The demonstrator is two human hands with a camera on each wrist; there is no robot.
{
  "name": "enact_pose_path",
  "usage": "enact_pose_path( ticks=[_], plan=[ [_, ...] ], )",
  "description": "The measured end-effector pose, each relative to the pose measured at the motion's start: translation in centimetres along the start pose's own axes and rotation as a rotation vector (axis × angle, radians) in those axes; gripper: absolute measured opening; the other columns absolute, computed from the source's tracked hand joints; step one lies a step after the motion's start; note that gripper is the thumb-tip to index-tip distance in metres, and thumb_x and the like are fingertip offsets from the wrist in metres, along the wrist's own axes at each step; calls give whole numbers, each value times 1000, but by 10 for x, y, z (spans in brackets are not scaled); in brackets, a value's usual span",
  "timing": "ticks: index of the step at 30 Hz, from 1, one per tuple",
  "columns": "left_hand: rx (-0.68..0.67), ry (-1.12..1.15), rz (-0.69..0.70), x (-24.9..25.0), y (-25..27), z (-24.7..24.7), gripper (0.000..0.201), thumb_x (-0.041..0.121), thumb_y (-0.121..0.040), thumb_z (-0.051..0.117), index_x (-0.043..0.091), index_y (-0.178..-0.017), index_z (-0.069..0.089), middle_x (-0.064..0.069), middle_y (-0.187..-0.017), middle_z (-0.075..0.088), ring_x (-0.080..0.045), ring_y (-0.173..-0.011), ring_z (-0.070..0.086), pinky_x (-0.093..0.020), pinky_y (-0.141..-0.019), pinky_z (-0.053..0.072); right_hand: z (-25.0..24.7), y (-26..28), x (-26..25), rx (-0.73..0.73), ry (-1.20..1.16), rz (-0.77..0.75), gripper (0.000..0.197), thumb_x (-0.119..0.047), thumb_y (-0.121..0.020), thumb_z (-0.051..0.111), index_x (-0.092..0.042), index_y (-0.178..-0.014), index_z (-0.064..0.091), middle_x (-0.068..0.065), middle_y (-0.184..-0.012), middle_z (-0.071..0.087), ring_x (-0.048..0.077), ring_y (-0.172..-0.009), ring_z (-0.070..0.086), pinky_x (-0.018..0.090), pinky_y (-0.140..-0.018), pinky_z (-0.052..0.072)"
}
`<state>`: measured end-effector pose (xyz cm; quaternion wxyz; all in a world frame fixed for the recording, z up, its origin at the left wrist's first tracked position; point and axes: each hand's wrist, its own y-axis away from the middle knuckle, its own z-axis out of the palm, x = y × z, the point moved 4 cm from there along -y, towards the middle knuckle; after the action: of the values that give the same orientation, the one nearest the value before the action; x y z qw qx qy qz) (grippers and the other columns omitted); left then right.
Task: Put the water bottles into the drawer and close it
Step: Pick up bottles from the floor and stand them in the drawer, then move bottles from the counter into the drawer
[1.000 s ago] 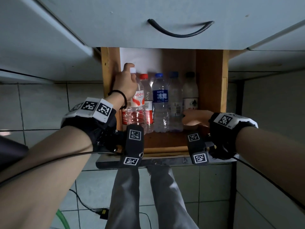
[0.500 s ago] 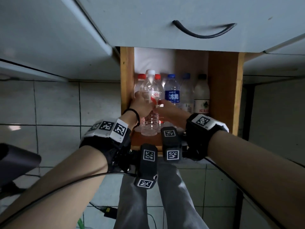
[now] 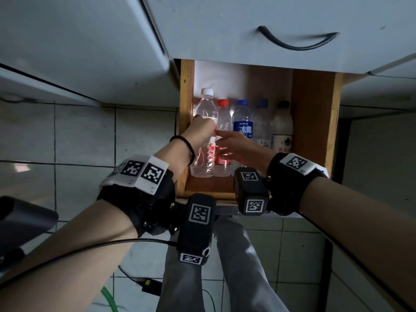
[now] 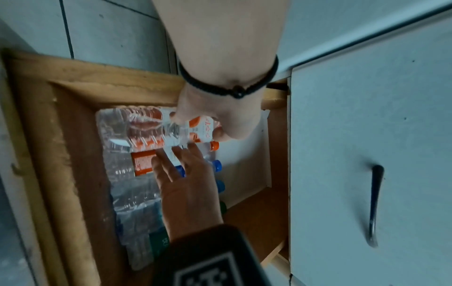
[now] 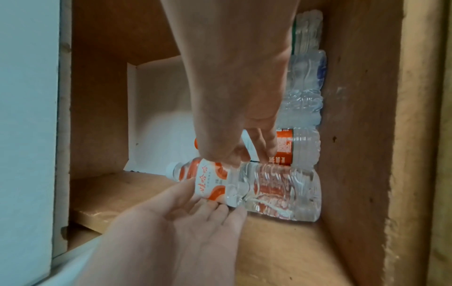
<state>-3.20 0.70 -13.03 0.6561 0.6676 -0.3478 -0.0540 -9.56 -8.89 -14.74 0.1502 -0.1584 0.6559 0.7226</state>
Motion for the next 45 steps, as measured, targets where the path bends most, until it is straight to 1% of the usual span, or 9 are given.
enact_pose_path(
  ticks=[3,6,10,15,20,24,31,41,45],
  plan=[
    [-51,-60,-2,-4,7,-4,18,0,-89,37,10,-87,51,-6,-79,45,-18,-73,43,-29,-64,34,5,5,-3,-40,-48,31,48,0,-95,43,-19,-139,46,1,-83,60,13,-76,57,26,-76,48],
    [-70,9,33,-5,16,-5,32,-5,-88,38,4,-116,51,-11,-94,51,-18,-79,45,-30,-66,36,14,11,-7,-55,-73,34,38,1,-95,39,-24,-122,51,-1,-78,57,10,-71,54,24,-74,46],
    [-133,14,32,3,41,-14,17,3,-92,40,15,-101,49,-4,-96,50,-16,-88,51,-27,-71,41,16,30,-15,-50,-61,31,39,-5,-97,39,-19,-133,49,-1,-86,58,9,-76,56,23,-73,46],
    [-105,-51,91,23,84,-42,32,24,-98,44,12,-127,53,-2,-115,62,-17,-99,60,-31,-83,48,3,74,-36,-80,14,-7,36,-23,-101,41,-13,-135,46,15,-139,51,29,-126,51,37,-103,43],
    [-54,-73,143,48,149,-79,28,28,-97,43,17,-117,59,-1,-114,67,-19,-99,64,-35,-89,51,1,147,-85,-162,159,-93,39,-31,-101,40,-10,-132,49,17,-123,59,27,-103,60,32,-89,48],
    [-29,-88,241,80,214,-115,20,30,-92,56,17,-105,63,-1,-112,69,-20,-98,66,-36,-93,52,15,214,-138,-178,410,-181,43,-36,-102,34,-10,-132,50,11,-128,59,30,-118,59,41,-103,45],
    [80,-78,404,127,319,-175,24,24,-95,49,11,-105,66,-4,-101,68,-24,-87,67,-26,-70,49,42,320,-240,-135,584,-356,40,-31,-102,32,-10,-130,50,9,-115,62,25,-104,60,39,-102,42],
    [547,199,782,157,395,-295,14,14,-95,48,20,-102,59,1,-95,61,-17,-86,59,-28,-77,49,121,352,-355,-27,431,-659,26,-12,-99,44,-5,-122,53,8,-87,57,19,-72,55,27,-71,49],
    [907,206,950,168,408,-348,29,12,-87,61,9,-115,54,-1,-106,51,-14,-96,56,-33,-90,48,171,345,-386,-4,476,-751,51,-9,-92,57,-8,-139,37,3,-100,54,19,-94,55,41,-91,49]
  ],
)
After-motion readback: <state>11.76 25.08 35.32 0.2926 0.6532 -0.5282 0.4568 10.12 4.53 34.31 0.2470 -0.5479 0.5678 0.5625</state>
